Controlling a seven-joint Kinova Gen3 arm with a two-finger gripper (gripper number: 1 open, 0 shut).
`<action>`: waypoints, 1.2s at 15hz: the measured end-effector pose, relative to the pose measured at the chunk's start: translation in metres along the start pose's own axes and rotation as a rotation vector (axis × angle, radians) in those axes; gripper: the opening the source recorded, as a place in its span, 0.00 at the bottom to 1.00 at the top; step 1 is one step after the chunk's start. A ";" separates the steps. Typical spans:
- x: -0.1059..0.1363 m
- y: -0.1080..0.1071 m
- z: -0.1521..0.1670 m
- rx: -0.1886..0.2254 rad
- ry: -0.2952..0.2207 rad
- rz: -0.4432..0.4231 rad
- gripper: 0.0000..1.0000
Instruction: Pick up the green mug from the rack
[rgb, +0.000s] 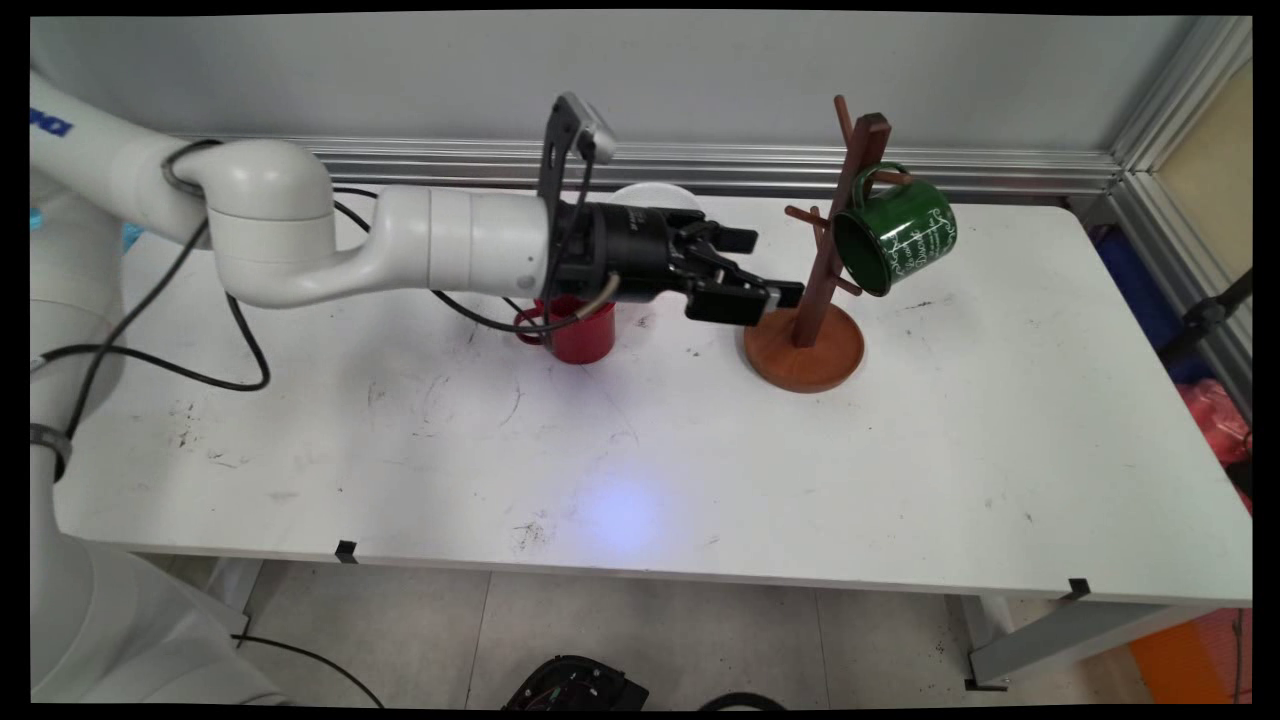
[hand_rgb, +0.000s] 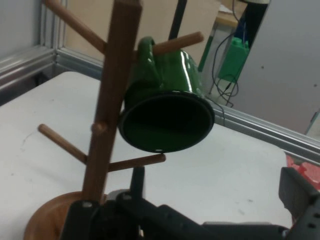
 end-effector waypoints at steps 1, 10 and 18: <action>-0.001 0.002 0.004 -0.005 0.003 -0.005 1.00; -0.005 0.018 0.028 -0.027 0.022 -0.035 1.00; -0.009 0.021 0.053 -0.013 0.027 -0.069 1.00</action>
